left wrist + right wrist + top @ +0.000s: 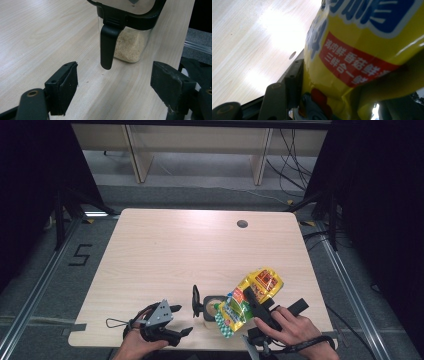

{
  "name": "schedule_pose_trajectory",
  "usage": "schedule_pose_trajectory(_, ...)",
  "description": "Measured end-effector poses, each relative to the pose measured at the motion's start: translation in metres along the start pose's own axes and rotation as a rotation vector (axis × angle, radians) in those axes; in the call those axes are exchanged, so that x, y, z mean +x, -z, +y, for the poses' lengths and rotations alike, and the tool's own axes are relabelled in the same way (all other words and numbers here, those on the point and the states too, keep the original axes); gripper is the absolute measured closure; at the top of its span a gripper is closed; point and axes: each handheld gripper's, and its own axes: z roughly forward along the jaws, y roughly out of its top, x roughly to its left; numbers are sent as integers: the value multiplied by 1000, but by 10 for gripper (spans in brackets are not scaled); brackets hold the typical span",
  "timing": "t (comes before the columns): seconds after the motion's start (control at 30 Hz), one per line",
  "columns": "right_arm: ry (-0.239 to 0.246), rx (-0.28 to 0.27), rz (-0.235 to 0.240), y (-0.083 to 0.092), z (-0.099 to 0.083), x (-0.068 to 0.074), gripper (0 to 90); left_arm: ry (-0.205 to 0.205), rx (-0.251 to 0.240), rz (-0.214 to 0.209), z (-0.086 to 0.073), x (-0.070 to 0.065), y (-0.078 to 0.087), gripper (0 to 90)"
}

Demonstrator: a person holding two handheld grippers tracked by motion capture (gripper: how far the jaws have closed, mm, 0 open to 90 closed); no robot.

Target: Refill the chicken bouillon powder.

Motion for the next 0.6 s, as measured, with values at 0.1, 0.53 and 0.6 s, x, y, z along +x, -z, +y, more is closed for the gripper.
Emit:
schedule_pose_trajectory(0.1, 1, 0, -1, 0, 0, 0, 472, -1, 1, -1, 0, 0, 0, 215)
schedule_pose_trajectory(0.53, -2, -1, 3, 0, -1, 0, 473, -16, 12, -3, 0, 1, 1, 215)
schedule_pose_trajectory(0.6, -2, -2, 4, 0, -1, 0, 473, -19, 16, -1, 0, 2, 1, 215)
